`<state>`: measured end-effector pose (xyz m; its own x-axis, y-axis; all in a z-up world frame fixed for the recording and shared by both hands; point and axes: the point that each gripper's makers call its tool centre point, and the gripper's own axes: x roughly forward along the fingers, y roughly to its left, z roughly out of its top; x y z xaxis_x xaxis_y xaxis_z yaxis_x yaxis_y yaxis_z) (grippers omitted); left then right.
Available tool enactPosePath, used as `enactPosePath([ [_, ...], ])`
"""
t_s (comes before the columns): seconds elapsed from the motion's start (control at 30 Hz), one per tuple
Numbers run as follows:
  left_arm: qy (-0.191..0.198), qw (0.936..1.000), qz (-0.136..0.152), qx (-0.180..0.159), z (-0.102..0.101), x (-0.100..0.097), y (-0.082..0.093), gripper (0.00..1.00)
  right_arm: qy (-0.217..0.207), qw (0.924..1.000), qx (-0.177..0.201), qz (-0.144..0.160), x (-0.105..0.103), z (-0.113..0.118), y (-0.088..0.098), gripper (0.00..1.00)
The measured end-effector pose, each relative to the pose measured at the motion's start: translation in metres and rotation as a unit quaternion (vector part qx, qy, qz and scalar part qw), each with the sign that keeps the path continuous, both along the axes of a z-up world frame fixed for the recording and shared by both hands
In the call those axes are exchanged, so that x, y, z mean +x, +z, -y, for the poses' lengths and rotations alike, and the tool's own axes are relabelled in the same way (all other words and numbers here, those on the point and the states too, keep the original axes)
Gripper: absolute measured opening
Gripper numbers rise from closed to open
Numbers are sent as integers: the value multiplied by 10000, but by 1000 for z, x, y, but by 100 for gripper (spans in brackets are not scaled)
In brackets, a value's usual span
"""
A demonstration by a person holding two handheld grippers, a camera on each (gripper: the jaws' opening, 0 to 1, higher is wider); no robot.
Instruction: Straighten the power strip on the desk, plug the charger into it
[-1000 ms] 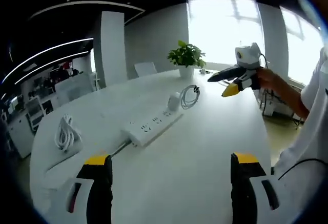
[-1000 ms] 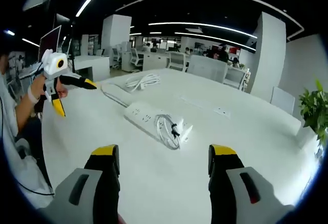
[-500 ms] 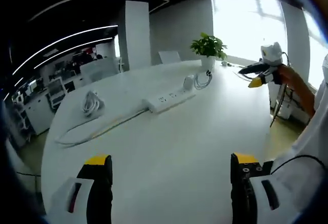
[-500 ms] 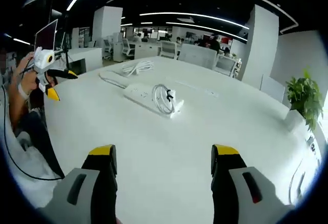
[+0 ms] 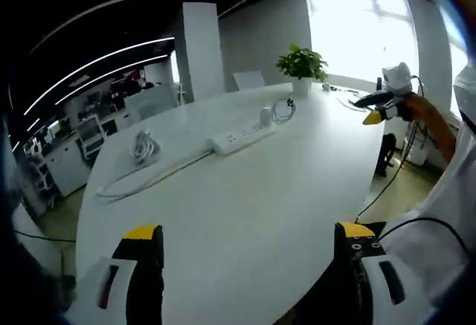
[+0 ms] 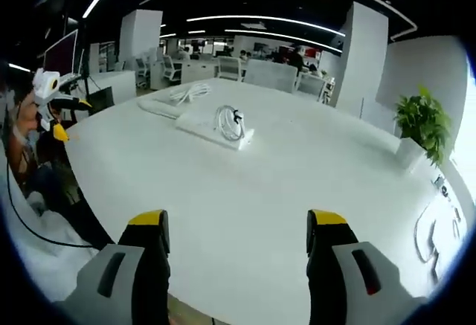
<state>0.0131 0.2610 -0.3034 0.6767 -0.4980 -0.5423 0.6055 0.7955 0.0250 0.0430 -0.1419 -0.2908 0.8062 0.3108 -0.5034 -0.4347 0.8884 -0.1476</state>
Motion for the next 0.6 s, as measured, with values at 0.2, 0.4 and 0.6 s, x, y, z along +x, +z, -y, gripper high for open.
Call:
enactPosePath([
  [0.2, 21, 10000, -13, -31, 0, -5, -2, 95, -60, 9998, 175, 14, -3, -6, -2, 73],
  [0.4, 4, 10000, 20, -51, 1, -6, -1, 95, 11, 9996, 263, 123, 3, -14, 5, 72],
  [0.6, 22, 10000, 6, -6, -3, -6, -3, 94, 46, 9994, 303, 161, 6, -19, 7, 72],
])
